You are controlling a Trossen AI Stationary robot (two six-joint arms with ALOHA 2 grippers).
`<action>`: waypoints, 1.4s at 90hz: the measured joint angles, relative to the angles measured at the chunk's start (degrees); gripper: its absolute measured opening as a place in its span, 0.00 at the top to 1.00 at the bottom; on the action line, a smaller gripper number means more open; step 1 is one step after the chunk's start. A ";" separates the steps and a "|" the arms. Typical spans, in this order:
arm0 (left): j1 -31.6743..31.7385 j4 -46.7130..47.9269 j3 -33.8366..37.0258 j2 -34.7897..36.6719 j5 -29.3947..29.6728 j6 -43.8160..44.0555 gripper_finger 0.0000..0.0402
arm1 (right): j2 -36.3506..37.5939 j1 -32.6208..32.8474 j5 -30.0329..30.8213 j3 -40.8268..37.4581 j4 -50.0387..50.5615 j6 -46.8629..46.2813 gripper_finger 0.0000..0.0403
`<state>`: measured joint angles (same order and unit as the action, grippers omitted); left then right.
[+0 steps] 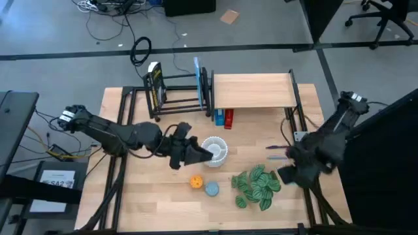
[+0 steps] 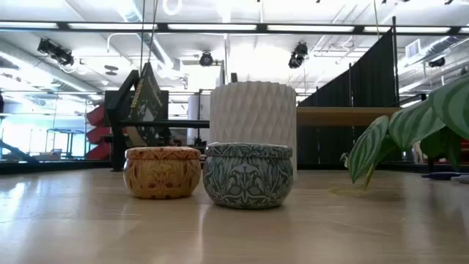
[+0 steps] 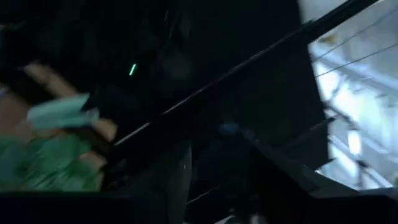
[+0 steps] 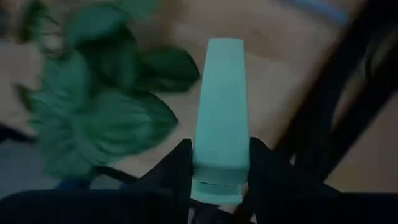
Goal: Stock shelves
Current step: Remove the green stapler from under the shelf, then remove the red stapler from under the shelf
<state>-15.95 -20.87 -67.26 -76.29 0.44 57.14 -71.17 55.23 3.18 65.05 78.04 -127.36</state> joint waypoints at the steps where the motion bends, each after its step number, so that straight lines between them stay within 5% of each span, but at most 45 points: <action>1: 0.27 -0.50 0.00 0.00 -0.31 -0.01 0.65 | -0.57 0.55 -0.04 -0.07 0.03 -0.25 0.78; 34: 5.81 -11.71 0.00 0.02 -2.76 0.53 0.65 | -18.58 1.65 0.05 -0.35 -4.32 -2.46 0.77; 52: 6.50 -12.19 -0.02 0.02 -2.75 1.85 0.65 | -21.08 2.86 -0.44 -0.35 -8.73 -2.65 0.58; 69: 6.50 -12.39 -0.02 0.02 -2.64 1.91 0.65 | -17.95 4.74 -2.34 -0.35 -8.95 -2.07 0.47; 89: 6.46 -12.30 0.00 0.02 -2.59 1.75 0.65 | -4.91 5.39 -0.97 -0.35 -5.09 -0.55 0.42; 107: 6.46 -8.06 -0.01 0.02 -3.37 1.54 0.65 | 7.02 1.61 11.11 -0.35 -5.05 4.88 0.43; 126: 6.43 -0.58 0.00 0.00 -7.49 1.60 0.65 | 12.11 -5.43 36.12 -0.33 -15.29 22.12 0.48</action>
<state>-9.52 -21.45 -67.26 -76.29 -7.05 58.74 -59.06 49.80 39.30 64.73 62.75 -105.25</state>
